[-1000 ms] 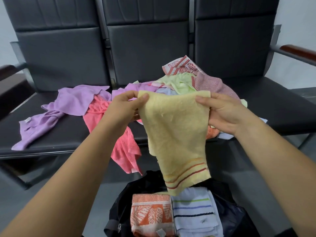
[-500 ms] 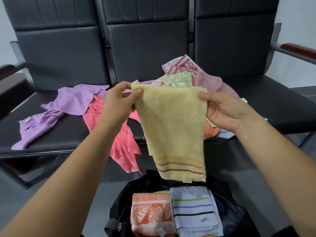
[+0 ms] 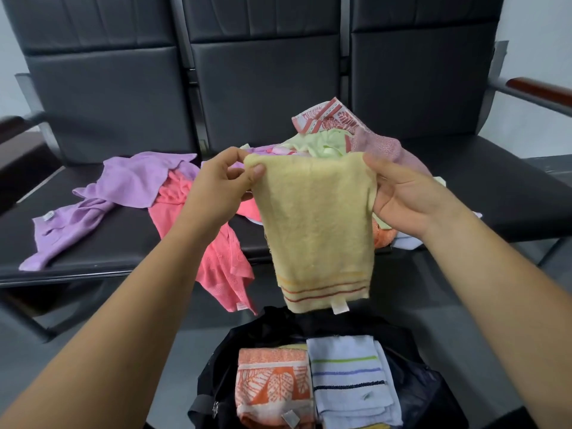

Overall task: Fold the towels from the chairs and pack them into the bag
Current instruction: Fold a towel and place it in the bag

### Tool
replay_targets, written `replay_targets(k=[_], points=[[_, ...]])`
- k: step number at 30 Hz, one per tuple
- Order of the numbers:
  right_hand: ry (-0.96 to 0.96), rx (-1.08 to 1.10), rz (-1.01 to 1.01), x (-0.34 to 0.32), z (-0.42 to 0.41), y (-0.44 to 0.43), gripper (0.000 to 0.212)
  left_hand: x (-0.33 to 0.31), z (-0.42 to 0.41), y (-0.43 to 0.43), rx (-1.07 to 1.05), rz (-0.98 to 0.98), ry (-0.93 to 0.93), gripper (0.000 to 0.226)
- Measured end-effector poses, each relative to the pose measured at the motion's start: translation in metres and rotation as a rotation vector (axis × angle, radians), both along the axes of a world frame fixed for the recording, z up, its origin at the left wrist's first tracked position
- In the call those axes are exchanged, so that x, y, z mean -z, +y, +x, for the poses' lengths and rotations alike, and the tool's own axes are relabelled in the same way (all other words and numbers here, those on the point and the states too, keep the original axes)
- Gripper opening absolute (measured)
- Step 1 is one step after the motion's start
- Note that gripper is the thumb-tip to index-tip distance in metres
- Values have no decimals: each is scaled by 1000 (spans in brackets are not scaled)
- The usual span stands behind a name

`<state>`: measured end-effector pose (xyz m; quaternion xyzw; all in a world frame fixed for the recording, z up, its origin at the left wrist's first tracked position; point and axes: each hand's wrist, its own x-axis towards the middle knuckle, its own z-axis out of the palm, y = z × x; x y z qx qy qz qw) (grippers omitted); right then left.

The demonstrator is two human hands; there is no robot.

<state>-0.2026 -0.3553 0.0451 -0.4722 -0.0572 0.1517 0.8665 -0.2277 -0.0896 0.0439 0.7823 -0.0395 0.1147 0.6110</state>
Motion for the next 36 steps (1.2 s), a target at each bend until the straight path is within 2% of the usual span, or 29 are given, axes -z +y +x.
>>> replay_targets(k=[4,7,9,13,16,21,23,26,28,30,33,35,36], points=[[-23,28,-144,0,3,-3,46,1,0,-2,-66,-104,-10,11],[-44,139,-211,4,7,-8,39,1,-2,-4,24,-202,-8,11],[-52,179,-227,5,7,-9,34,1,-4,-4,100,-175,-34,20],[-68,163,-321,7,7,-11,33,2,-3,-6,-50,-74,-134,16],[-37,139,-266,8,8,-11,38,5,-3,-7,-86,-105,-115,12],[-8,57,-65,7,10,-12,31,10,-2,-10,-103,-123,-105,14],[-45,80,-143,8,11,-13,32,11,-2,-11,-107,-125,-131,14],[-119,243,-340,11,12,-13,20,12,0,-11,-120,-72,-162,16],[-193,324,-435,13,11,-13,15,12,2,-9,-129,18,-184,23],[-271,369,-492,13,8,-11,19,13,3,-8,-143,107,-207,24],[-361,342,-459,10,1,-5,16,10,0,-10,-109,147,-235,21],[-444,276,-502,7,-4,0,16,10,-3,-13,-5,152,-236,13],[-486,209,-530,7,-7,4,22,10,-4,-14,69,150,-221,5]])
